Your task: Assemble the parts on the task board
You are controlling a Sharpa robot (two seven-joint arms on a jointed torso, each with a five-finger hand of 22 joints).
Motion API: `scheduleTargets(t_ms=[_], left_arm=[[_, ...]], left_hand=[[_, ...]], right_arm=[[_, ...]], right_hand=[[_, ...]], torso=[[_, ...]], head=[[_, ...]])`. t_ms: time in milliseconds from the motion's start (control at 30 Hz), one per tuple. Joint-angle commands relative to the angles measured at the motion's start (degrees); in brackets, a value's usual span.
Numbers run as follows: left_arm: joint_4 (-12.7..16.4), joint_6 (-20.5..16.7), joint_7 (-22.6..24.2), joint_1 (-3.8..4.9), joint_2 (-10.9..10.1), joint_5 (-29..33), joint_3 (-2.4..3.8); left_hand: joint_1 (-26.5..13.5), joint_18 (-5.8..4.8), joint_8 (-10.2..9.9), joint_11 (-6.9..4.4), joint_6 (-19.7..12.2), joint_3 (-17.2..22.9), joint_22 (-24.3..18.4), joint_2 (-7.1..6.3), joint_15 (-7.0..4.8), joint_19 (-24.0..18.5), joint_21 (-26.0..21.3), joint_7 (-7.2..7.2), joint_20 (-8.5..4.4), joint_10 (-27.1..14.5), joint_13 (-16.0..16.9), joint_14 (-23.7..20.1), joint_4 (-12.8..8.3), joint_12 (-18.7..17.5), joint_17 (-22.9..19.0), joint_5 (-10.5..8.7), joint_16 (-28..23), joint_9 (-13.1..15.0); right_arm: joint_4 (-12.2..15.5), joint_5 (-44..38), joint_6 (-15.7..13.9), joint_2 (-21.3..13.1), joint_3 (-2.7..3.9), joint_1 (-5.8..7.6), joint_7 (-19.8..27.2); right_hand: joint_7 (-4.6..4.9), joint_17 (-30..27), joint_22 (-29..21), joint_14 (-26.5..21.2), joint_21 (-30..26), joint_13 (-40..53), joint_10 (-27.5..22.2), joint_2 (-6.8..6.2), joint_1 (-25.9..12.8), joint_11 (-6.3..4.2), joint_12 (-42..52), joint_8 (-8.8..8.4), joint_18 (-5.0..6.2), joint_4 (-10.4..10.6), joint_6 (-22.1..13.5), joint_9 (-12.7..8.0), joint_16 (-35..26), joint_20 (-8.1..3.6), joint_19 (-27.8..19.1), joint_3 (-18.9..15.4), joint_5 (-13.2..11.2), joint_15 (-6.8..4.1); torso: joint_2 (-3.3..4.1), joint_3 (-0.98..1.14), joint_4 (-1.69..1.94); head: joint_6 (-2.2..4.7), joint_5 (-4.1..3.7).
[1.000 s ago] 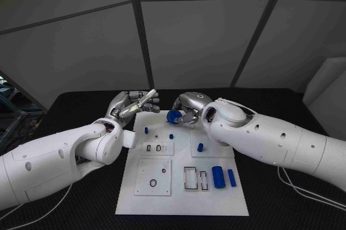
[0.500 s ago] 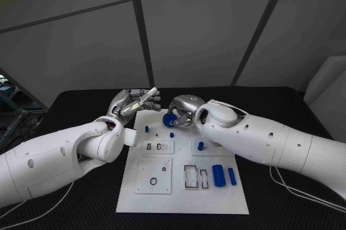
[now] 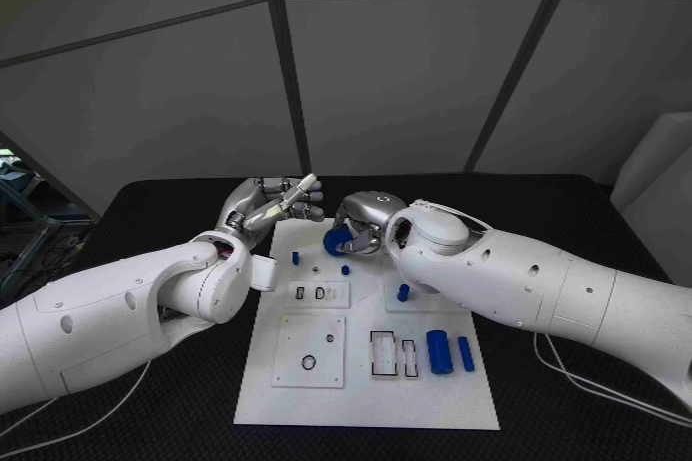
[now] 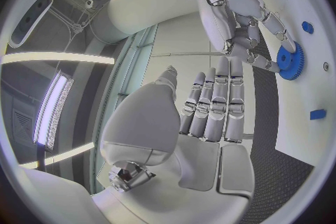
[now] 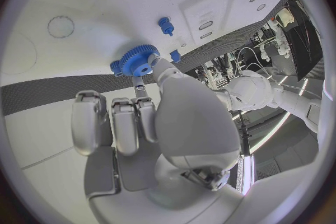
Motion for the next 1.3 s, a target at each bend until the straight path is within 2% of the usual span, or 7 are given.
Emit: scheduleTargets(t_ms=[33,267,500,767,933,1167,1300], left_arm=[[0.0,0.48,0.37,0.11,0.07,-0.26,0.06],[-0.01,0.48,0.37,0.13,0.06,-0.26,0.06],[-0.04,0.46,0.34,0.13,0.0,-0.26,0.06],[-0.07,0.46,0.32,0.13,-0.02,-0.26,0.06],[-0.12,0.44,0.33,0.13,-0.1,-0.26,0.06],[-0.09,0.43,0.36,0.13,-0.32,-0.26,0.06],[-0.16,0.45,0.43,0.13,-0.55,-0.27,0.06]], left_hand=[[-0.19,-0.78,-0.26,0.35,0.24,-0.2,0.07,0.18,0.06,-0.17,0.21,0.19,0.21,0.21,-0.03,-0.4,-0.01,-0.23,0.06,-0.21,-0.35,-0.03],[-0.19,-0.78,-0.26,0.35,0.24,-0.2,0.07,0.18,0.06,-0.17,0.21,0.19,0.21,0.21,-0.03,-0.4,-0.01,-0.23,0.06,-0.21,-0.35,-0.03],[-0.1,-0.78,-0.33,0.35,0.24,-0.23,0.08,0.21,0.07,-0.23,0.23,0.19,0.22,0.2,-0.03,-0.4,-0.07,-0.31,0.14,-0.21,-0.46,-0.04],[-0.1,-0.78,-0.33,0.35,0.24,-0.23,0.08,0.21,0.07,-0.23,0.23,0.19,0.22,0.2,-0.03,-0.4,-0.07,-0.31,0.14,-0.21,-0.46,-0.04],[-0.1,-0.78,-0.33,0.35,0.24,-0.23,0.08,0.21,0.07,-0.23,0.23,0.19,0.22,0.2,-0.03,-0.4,-0.07,-0.31,0.14,-0.21,-0.46,-0.04],[-0.1,-0.78,-0.33,0.35,0.24,-0.23,0.08,0.21,0.07,-0.23,0.23,0.19,0.22,0.2,-0.03,-0.4,-0.07,-0.31,0.14,-0.21,-0.46,-0.04],[-0.1,-0.78,-0.33,0.35,0.24,-0.23,0.08,0.21,0.07,-0.23,0.23,0.19,0.22,0.2,-0.03,-0.4,-0.07,-0.31,0.14,-0.21,-0.46,-0.04]], right_arm=[[-0.11,-0.18,1.72,0.3,-0.1,0.05,-0.47],[-0.33,-0.27,3.18,0.37,-0.62,0.05,-1.4],[-0.23,-0.29,3.45,0.09,-0.77,0.05,-1.81],[-0.11,0.92,5.16,-0.34,-0.8,0.05,-2.3],[0.03,1.48,5.03,-0.9,-0.8,0.05,-2.8],[1.39,2.05,1.32,-2.51,-0.8,0.03,-2.55],[4.02,3.47,-4.66,-4.92,-0.79,-0.01,0.17]], right_hand=[[-0.19,14.51,3.63,5.83,0.25,9.25,1.62,-0.55,-1.04,0.94,-0.48,-1.48,-1.1,0.33,-0.56,-0.3,0.25,0.78,0.09,-0.35,-0.16,0.81],[0.63,14.36,3.48,5.79,0.15,8.04,0.56,-1.27,-2.21,1.81,-1.66,-4.48,-1.04,0.46,-4.2,-0.28,0.19,1.75,-0.05,-1.28,-1.36,1.68],[0.85,14.23,3.34,5.76,0.07,7.72,0.23,-1.5,-3.52,2.05,-2.01,-5.51,-1.0,1.11,-4.94,-0.1,0.13,2.05,-0.16,-2.23,-1.99,1.92],[0.7,14.82,3.63,5.9,0.17,7.88,0.31,0.6,-11.39,2.04,-1.92,-6.0,-1.04,7.2,-3.98,0.23,0.38,2.19,0.0,-4.57,1.49,1.97],[0.77,15.0,3.65,5.94,0.17,7.92,0.32,0.87,-12.98,2.08,-1.91,-6.2,-1.04,8.6,-3.86,0.23,0.45,2.2,0.0,-5.11,1.64,2.01],[0.84,15.07,4.02,5.96,0.34,8.32,0.64,1.31,-12.1,2.12,-1.58,-6.15,-1.12,8.36,-3.34,0.31,0.48,2.23,0.24,-4.67,2.94,2.04],[0.86,13.33,2.86,5.53,-0.23,7.72,0.11,1.44,-9.7,2.11,-2.2,-6.18,-0.87,6.91,-2.9,0.34,-0.25,2.22,-0.52,-3.85,1.54,2.02]], torso=[[0.02,0.03,-0.04],[0.01,0.03,-0.06],[0.01,0.06,-0.08],[0.0,0.06,-0.01],[0.0,0.06,-0.07],[0.01,0.1,-0.14],[-0.1,0.13,-0.17]], head=[[-0.05,-0.01],[-0.12,-0.01],[-0.14,-0.04],[-0.14,-0.06],[-0.09,-0.06],[0.02,-0.04],[0.19,-0.11]])
